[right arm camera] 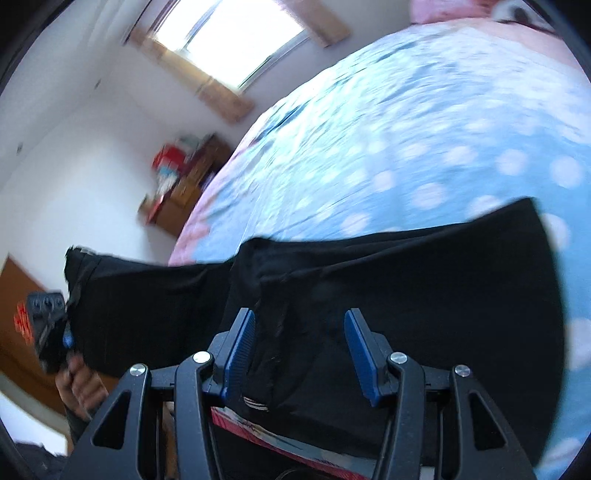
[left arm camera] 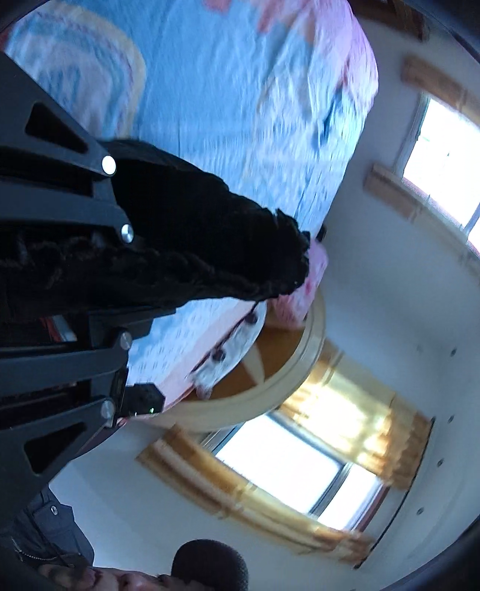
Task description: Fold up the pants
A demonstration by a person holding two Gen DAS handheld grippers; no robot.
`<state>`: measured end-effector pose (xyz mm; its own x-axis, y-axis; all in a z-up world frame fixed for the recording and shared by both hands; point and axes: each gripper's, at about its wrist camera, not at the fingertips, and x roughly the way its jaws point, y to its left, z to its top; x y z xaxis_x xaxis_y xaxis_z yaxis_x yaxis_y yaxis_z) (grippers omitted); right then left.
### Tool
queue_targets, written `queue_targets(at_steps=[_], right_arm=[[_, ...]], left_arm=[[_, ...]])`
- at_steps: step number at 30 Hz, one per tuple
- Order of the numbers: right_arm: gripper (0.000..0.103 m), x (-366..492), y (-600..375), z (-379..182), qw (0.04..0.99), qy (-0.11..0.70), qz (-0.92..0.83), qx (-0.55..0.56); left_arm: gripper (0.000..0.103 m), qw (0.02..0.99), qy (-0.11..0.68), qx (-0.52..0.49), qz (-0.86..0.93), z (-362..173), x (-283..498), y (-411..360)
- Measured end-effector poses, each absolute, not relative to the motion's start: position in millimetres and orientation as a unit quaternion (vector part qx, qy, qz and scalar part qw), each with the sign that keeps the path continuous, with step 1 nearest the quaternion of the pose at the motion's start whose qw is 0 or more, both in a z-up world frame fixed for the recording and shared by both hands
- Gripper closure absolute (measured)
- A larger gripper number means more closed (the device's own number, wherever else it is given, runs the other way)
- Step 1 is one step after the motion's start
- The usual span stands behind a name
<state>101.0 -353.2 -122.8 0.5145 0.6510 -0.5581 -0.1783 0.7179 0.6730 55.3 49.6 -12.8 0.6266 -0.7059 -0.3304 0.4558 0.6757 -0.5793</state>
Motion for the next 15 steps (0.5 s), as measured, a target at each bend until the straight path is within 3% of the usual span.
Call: queue_targets(at_steps=[15], right_arm=[[0.050,55.0,-449.0,-125.0,0.849,0.364,0.134,0.358]], left_arm=[[0.089,0.821,0.355,-0.195,-0.403,-32.2,105.5,-98.2]])
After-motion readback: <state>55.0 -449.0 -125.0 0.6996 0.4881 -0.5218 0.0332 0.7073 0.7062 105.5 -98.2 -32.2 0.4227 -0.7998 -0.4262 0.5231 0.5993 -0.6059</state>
